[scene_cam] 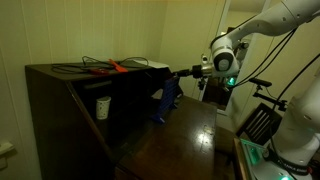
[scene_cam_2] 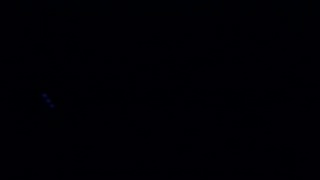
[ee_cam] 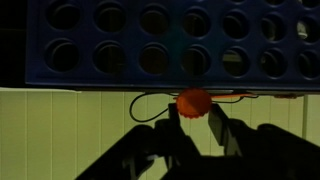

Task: Pick up the orange object and place it in the blue object

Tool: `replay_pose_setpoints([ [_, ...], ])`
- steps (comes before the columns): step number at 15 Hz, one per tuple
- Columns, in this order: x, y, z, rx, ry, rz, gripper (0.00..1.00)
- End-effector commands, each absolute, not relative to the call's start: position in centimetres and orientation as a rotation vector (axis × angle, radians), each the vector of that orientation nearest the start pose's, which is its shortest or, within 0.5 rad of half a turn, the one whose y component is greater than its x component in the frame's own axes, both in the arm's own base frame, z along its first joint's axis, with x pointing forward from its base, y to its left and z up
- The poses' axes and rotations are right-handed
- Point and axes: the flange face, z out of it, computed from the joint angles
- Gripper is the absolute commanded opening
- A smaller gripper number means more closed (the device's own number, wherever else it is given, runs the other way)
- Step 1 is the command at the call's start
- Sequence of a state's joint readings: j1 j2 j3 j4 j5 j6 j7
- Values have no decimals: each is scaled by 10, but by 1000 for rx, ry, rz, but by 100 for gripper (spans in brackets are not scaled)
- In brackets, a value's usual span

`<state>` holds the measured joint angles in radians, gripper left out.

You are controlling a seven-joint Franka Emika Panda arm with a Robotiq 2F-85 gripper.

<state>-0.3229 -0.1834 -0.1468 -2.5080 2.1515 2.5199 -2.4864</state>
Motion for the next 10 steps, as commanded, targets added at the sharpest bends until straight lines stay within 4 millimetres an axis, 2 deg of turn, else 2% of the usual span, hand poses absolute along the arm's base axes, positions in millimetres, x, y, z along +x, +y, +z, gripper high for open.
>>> replay_pose_setpoints([
  [1, 408, -212, 358, -2531, -121, -1838, 10],
  [10, 405, -213, 356, -2562, -135, -1840, 10],
])
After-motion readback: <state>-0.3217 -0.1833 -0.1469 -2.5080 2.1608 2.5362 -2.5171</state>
